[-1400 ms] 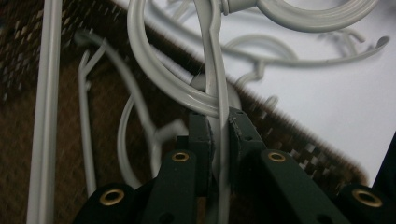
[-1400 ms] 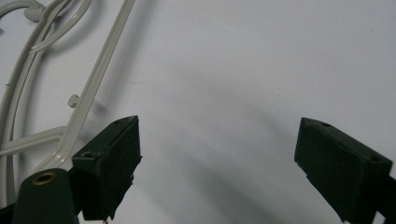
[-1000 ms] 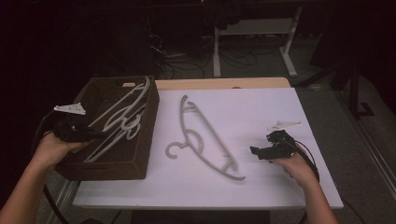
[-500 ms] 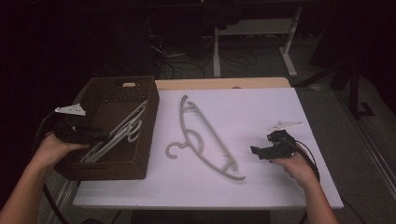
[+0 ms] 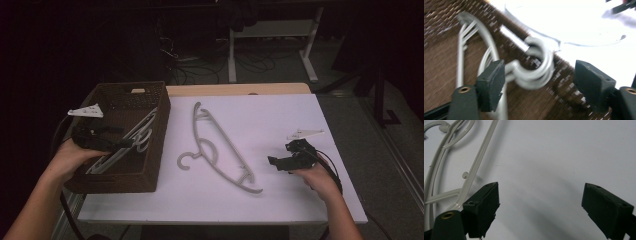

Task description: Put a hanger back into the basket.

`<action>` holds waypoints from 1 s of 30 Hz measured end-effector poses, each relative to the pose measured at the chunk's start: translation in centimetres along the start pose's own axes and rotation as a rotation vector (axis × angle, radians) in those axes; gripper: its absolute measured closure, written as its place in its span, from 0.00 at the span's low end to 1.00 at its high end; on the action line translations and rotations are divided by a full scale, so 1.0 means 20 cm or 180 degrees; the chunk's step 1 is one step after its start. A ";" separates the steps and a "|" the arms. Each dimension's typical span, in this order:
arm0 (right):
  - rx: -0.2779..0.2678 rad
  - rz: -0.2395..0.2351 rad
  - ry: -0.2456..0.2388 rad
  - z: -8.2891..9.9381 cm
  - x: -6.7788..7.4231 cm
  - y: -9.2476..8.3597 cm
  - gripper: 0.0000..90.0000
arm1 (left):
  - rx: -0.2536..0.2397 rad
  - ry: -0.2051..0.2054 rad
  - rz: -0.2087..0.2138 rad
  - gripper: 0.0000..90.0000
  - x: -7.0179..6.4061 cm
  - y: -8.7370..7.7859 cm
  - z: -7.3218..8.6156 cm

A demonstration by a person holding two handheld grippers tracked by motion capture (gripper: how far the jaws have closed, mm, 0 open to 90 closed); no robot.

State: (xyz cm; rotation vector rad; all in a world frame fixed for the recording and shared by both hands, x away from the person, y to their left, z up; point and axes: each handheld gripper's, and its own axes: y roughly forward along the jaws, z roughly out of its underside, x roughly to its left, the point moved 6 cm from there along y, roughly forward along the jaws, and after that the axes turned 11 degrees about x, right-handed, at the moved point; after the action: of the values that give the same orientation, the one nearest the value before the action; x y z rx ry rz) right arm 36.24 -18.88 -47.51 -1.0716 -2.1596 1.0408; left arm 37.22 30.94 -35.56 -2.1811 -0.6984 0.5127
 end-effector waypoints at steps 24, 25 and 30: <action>0.0034 -0.0036 -0.0018 0.01 0.01 0.02 0.16 | -0.0233 0.0603 0.0471 0.35 -0.61 0.42 -0.38; 0.0037 -0.0036 -0.0031 0.01 0.01 0.02 0.16 | -0.0219 0.0615 0.0461 0.39 -0.62 0.45 -0.38; 0.0037 -0.0049 -0.0043 0.01 0.02 0.02 0.16 | -0.0076 0.0647 0.0486 0.60 -0.69 0.60 -0.36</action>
State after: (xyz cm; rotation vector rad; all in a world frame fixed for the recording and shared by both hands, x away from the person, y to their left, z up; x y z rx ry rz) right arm 36.05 -18.45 -47.92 -1.0438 -2.1666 1.0552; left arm 34.50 11.76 -38.51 -2.2811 -0.4331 0.3542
